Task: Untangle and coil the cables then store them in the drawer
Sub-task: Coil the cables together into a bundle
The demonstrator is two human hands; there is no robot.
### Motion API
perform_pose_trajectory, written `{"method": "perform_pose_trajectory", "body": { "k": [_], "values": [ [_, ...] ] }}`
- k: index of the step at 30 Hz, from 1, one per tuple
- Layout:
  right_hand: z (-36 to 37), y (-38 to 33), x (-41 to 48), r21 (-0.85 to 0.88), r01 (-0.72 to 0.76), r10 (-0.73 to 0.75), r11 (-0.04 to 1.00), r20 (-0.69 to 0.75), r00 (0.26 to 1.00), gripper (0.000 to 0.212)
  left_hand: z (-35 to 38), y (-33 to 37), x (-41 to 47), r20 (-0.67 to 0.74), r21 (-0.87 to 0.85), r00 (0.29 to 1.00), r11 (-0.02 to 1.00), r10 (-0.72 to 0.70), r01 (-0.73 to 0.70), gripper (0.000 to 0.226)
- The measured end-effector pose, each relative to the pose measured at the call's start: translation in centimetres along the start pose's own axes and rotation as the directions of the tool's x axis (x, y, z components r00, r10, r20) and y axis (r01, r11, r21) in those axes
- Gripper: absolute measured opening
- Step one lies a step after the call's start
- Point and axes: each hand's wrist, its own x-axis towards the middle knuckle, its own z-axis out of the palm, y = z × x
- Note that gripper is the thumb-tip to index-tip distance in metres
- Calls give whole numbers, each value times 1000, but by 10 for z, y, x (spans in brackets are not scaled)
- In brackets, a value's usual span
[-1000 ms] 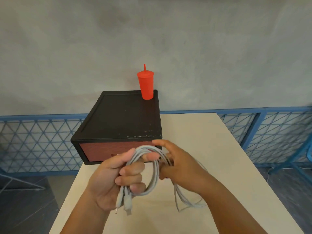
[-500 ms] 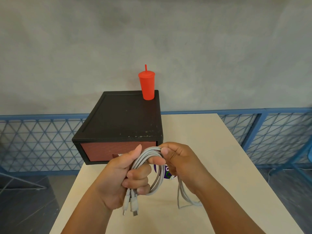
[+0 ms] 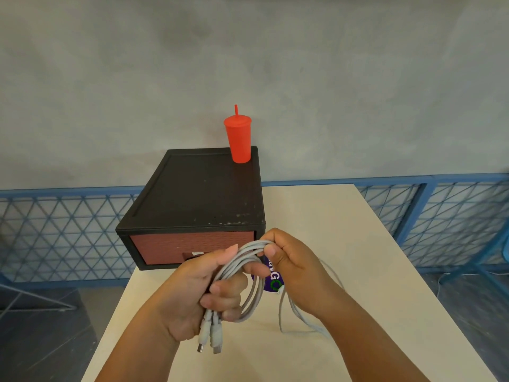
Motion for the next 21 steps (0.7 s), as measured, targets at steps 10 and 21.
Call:
{"method": "perform_pose_trajectory", "body": {
  "k": [10, 21],
  "values": [
    [25, 32, -6, 115, 53, -38, 992, -128, 991, 33, 0, -10, 7, 146, -257, 967, 952, 208, -166, 34],
    [45, 45, -25, -269, -131, 185, 954, 187, 965, 20, 16, -8, 22, -297, -176, 818, 814, 493, -554, 41]
  ]
}}
